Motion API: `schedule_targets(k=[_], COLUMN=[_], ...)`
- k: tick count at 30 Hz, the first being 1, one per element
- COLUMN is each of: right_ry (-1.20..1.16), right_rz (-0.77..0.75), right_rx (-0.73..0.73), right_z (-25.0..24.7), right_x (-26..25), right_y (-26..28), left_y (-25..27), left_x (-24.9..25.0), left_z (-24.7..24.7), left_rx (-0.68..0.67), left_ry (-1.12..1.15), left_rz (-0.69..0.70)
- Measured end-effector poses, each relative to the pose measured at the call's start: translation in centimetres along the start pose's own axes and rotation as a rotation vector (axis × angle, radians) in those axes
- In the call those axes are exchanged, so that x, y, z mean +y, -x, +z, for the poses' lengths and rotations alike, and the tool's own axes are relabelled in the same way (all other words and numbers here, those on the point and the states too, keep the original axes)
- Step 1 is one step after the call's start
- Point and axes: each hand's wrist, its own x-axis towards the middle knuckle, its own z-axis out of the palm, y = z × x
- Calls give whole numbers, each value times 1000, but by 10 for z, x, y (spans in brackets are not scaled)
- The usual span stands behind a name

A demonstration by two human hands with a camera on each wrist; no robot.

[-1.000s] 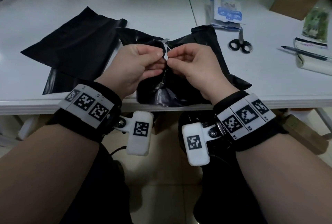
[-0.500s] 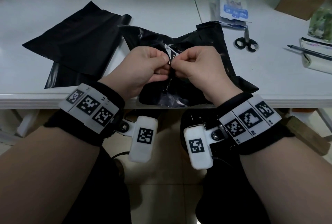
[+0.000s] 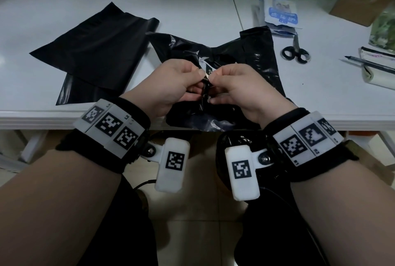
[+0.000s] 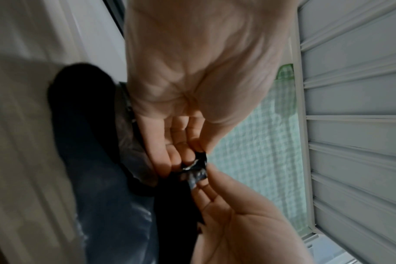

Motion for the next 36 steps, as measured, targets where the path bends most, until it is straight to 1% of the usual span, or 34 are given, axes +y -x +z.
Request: schedule_targets(k=[5,8,10,12,15,17,20,21,26,31,36], right_ry=[-99,-103,-87,-34,174,214,160,133,-44,-139,-187], right_rz=[41,40,21,-13,-106,-144,-160,-152,-85,-45,-27], right_rx=[-35,-48,-53,-56,-39,-22,-31,-48,-140,-147,-143], right_z=[-7,-10,-12,-12,-7,-4,-2,-2,-8,-17,-24], right_x=[-5,-7,-8,-9,-5,-2,-2,-2,-5,-7,-8], right_y=[2,3,3,3,3,2,1,1,0,1,0], left_y=[2,4,5,5,5,4,2,2,3,3,2], left_x=[2,6,7,8,9,7,3,3,3,3,4], left_z=[-5,-8,-9,-9,-7,-5,-4,-4,-7,-9,-13], left_rx=[-77,-127,-134,-119,-85,-68,-78,-89,-126,-165,-201], left_ry=[53,82,94,116,122,93,-30,-35,62,101,196], left_rz=[-9,-14,-14,-17,-36,-56,-24,-10,13,24,35])
